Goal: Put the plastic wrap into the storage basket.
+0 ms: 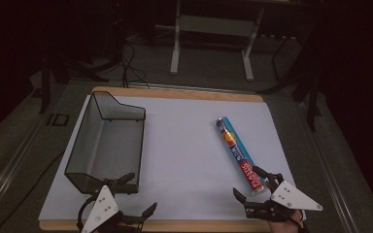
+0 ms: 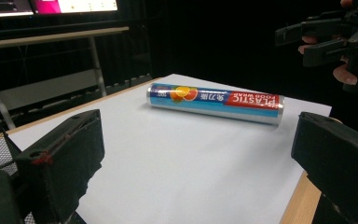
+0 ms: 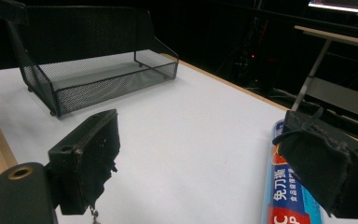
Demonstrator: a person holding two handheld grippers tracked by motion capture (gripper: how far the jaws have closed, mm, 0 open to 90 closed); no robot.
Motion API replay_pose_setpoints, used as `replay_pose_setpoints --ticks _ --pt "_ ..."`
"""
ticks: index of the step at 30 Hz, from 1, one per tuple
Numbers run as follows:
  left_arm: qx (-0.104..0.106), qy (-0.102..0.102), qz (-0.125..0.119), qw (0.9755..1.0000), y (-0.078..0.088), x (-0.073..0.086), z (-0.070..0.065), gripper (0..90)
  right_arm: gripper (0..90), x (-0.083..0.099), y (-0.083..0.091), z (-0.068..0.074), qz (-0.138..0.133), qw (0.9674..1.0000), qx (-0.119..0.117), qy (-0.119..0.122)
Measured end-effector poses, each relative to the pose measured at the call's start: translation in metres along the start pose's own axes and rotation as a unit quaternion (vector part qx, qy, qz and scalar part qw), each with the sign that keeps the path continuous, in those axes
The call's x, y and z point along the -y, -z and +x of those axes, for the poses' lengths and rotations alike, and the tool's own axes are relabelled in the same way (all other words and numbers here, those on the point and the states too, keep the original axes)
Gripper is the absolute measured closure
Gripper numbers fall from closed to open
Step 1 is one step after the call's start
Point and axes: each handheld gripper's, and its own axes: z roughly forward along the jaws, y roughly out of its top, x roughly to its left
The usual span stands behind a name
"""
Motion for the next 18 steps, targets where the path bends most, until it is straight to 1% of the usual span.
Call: replay_pose_setpoints --ticks 6,7,8,12,15,18 --pt "0.000 -0.004 -0.001 1.0000 -0.0003 -0.0001 -0.0011 3.1 12.3 0.0006 -0.0007 0.0004 0.001 1.0000 -0.002 0.000" --pt "0.003 0.000 0.007 1.0000 -0.0004 -0.0006 -0.0009 3.1 12.3 0.0006 -0.0009 0.0006 0.001 1.0000 -0.001 0.001" --pt "0.003 0.001 0.007 1.0000 -0.0004 -0.0005 -0.0009 3.1 12.3 0.0005 -0.0009 0.0006 0.001 1.0000 -0.002 0.000" --pt "0.003 -0.002 0.002 1.0000 -0.0001 -0.0004 -0.0013 3.1 12.3 0.0003 -0.0008 0.0007 0.001 1.0000 -0.008 -0.004" --pt "0.003 -0.006 0.002 1.0000 -0.0005 -0.0005 -0.0020 3.0 12.3 0.0000 -0.0010 0.0016 0.005 0.9999 -0.009 -0.001" --pt "0.003 -0.007 0.013 0.9999 -0.0010 -0.0012 -0.0027 3.1 12.4 -0.0010 -0.0014 0.0024 0.008 0.9999 -0.013 -0.003"
